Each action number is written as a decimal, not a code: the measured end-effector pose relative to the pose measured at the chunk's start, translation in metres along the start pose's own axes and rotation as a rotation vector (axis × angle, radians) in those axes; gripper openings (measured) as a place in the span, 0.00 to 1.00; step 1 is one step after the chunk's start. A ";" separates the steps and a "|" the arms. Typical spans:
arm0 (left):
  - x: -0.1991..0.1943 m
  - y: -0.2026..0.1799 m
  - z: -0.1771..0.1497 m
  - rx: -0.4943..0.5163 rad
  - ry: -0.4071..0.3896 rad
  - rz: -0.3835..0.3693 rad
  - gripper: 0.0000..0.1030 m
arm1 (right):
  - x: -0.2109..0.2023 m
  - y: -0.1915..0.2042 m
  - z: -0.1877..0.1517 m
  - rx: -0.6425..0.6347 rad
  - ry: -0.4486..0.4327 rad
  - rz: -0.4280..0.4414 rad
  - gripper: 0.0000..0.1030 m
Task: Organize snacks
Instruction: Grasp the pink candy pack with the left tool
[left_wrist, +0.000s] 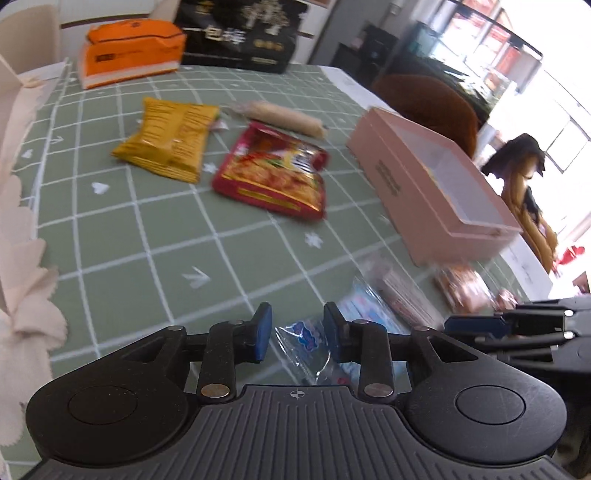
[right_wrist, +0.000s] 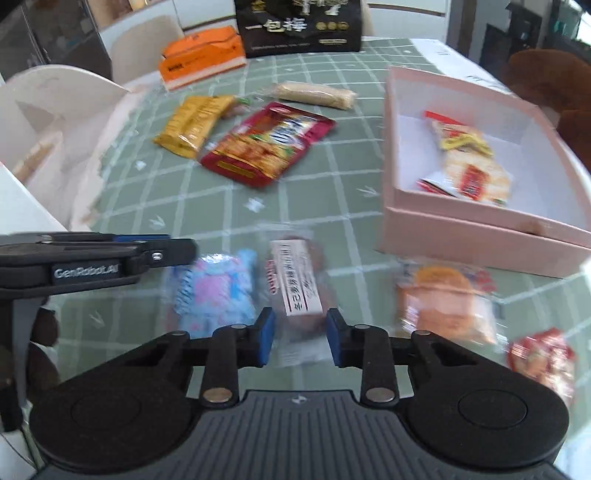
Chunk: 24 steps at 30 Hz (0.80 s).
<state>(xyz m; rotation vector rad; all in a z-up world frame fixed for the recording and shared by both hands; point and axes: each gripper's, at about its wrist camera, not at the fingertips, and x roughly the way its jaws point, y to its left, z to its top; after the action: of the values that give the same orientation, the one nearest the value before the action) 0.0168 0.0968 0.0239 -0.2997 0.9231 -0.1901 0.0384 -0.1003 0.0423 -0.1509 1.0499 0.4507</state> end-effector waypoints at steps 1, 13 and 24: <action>-0.001 -0.003 -0.003 0.010 0.005 -0.006 0.34 | -0.002 -0.004 -0.005 0.003 0.003 -0.016 0.25; -0.017 -0.029 -0.026 0.139 0.033 -0.034 0.34 | -0.020 -0.012 -0.019 -0.070 -0.051 -0.095 0.38; -0.021 -0.046 -0.026 0.235 0.013 -0.045 0.36 | 0.000 0.000 -0.008 -0.094 -0.025 -0.100 0.28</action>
<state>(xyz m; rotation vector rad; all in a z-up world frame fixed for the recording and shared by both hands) -0.0175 0.0554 0.0402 -0.1020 0.8973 -0.3395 0.0318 -0.1032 0.0386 -0.2792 0.9926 0.4102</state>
